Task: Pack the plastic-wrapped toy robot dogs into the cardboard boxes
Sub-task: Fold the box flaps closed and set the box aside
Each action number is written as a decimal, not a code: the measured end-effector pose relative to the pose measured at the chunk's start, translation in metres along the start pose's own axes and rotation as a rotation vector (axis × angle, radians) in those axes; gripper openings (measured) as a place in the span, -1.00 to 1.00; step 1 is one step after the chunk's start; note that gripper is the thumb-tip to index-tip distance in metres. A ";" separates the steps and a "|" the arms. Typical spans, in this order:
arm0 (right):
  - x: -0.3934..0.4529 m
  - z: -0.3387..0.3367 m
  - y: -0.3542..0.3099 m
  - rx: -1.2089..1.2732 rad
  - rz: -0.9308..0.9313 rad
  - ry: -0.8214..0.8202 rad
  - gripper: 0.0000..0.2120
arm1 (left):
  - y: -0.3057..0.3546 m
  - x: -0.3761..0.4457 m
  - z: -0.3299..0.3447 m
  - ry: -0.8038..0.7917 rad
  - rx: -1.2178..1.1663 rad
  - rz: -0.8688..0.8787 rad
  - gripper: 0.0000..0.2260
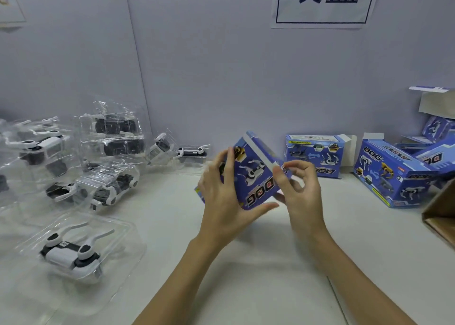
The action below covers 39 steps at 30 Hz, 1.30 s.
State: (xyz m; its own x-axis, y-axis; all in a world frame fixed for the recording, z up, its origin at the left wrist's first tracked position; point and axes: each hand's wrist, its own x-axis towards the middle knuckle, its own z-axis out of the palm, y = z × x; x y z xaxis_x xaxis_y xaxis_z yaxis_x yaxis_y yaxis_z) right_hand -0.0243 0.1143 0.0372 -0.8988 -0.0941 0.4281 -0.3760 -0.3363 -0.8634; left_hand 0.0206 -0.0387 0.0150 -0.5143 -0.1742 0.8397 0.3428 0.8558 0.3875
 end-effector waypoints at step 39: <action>-0.006 0.002 -0.001 -0.056 -0.059 -0.396 -0.53 | -0.014 0.012 -0.024 -0.124 0.085 0.204 -0.33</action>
State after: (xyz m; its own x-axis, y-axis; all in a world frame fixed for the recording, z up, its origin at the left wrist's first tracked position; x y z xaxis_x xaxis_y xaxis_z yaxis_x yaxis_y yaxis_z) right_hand -0.0176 0.1132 0.0365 -0.7231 -0.4338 0.5375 -0.4457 -0.3014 -0.8429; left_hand 0.0284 -0.0644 0.0294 -0.5355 0.0628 0.8422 0.3845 0.9060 0.1769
